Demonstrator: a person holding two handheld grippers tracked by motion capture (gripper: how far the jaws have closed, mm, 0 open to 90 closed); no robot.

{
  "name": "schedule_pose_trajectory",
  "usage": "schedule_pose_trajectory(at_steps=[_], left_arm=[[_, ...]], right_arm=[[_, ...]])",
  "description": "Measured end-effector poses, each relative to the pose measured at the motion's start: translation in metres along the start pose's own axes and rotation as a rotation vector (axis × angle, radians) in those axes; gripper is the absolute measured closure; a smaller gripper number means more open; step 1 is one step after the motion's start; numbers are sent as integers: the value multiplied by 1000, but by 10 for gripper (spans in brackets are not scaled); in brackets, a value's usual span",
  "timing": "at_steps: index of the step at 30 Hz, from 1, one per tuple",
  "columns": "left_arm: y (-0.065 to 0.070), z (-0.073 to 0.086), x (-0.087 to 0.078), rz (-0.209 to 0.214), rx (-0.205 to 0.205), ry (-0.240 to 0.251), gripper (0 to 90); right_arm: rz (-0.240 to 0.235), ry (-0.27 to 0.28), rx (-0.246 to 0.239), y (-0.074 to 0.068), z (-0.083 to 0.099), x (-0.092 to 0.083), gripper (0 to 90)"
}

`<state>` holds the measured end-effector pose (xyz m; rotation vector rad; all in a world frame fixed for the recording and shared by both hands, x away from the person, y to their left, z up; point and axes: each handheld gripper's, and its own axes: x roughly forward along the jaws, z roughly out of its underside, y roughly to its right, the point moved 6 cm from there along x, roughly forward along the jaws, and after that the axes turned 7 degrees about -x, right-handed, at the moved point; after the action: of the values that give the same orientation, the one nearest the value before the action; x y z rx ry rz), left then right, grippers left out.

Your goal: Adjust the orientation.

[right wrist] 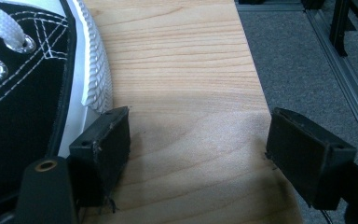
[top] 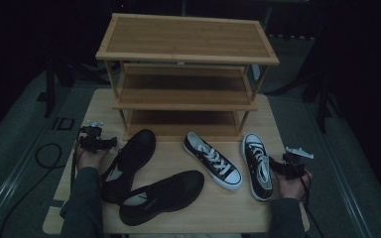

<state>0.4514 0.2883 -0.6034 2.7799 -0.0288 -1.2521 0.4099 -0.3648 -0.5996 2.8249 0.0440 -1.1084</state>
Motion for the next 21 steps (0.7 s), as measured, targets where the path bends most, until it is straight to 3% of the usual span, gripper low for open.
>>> schedule_pose_trajectory(at_steps=[9,15,21], left_arm=[[-1,2,-1,11,9,23,187],[-3,2,-3,7,7,19,252],[-7,3,-9,2,1,3,397]], right_arm=[[-5,5,-7,-1,0,0,249],[-15,12,-18,-2,0,-1,272],[-16,12,-17,-2,0,-1,271]])
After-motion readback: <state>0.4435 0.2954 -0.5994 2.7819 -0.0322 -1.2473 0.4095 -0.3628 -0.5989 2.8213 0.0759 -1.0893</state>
